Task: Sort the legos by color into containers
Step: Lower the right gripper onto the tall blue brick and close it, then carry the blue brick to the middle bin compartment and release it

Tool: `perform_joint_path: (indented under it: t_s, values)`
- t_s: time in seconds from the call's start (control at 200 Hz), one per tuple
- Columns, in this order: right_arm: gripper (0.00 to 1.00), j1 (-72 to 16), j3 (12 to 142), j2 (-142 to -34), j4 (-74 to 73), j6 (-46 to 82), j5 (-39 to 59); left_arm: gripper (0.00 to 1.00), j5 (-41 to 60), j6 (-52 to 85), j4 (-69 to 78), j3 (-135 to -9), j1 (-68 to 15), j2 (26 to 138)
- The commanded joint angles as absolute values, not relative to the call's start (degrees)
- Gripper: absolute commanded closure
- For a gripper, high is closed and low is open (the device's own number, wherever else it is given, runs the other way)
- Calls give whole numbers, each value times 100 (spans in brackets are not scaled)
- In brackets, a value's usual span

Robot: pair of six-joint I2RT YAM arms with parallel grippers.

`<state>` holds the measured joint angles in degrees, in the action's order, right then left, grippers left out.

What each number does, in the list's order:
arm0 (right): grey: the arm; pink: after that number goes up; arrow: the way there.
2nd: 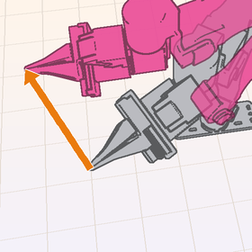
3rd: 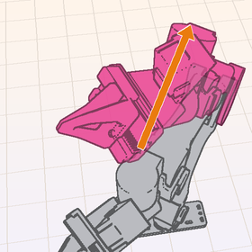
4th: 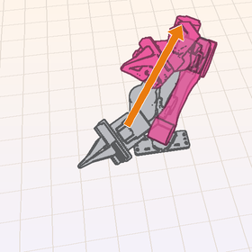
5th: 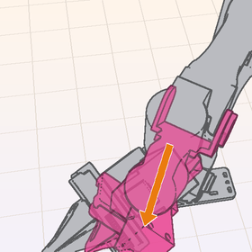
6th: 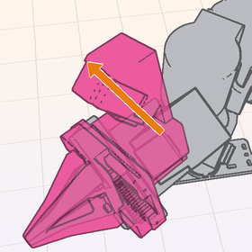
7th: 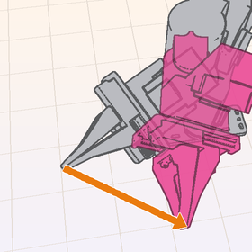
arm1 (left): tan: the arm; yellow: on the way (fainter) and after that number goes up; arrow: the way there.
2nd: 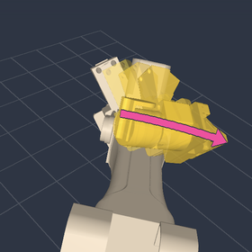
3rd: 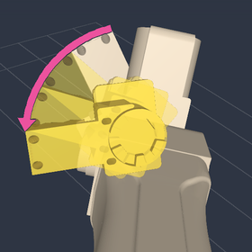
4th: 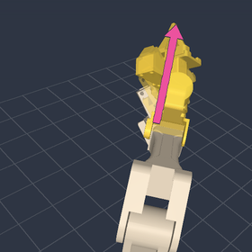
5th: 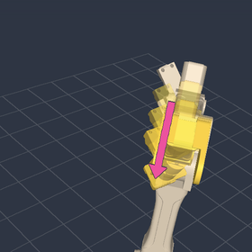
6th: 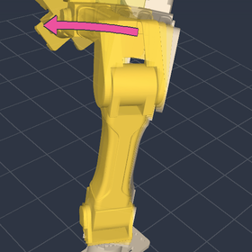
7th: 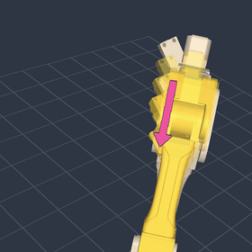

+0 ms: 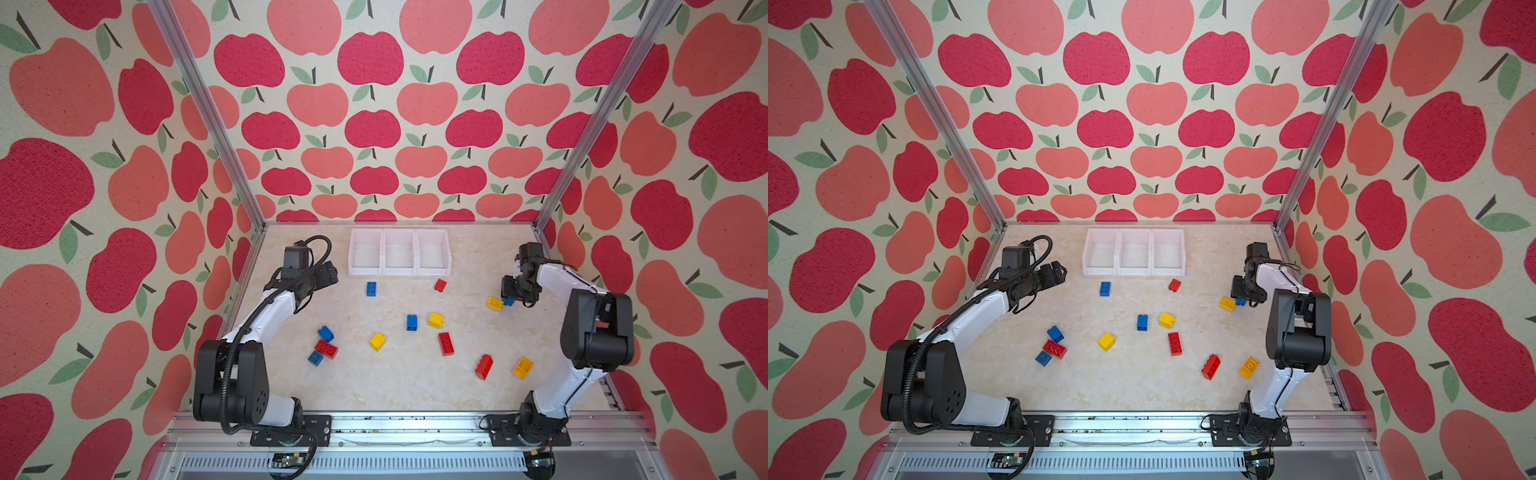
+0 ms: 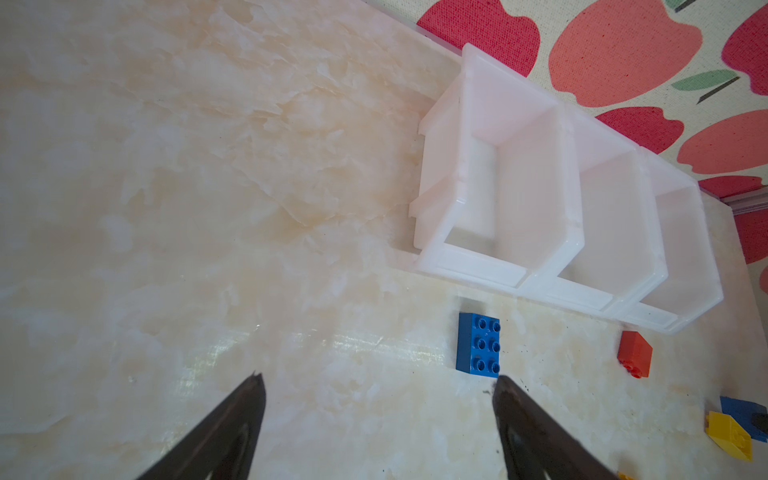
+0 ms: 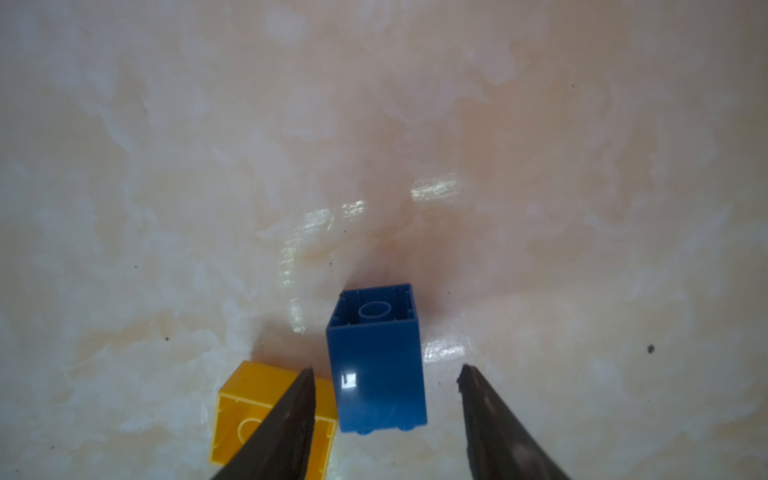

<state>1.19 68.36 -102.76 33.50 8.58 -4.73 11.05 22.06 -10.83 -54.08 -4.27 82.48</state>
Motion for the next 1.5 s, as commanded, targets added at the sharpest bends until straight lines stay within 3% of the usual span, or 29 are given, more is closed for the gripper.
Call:
perform_joint_path:
  t_s: [0.0,0.725,1.141,1.496]
  values:
    - [46,124,6981,-10412,3352,910,-360,12,1157,2285,-1039,-5304,-387,8148]
    - [81,-137,7098,-10214,3369,912,-505,13,1151,2301,-1007,-5130,-343,8014]
    - [84,-1438,7609,-9624,3545,1206,-412,13,1201,2296,-958,-5045,-334,7998]
    - [84,-2923,9087,-10537,3313,1484,-81,13,1257,2325,-955,-4991,-332,7949]
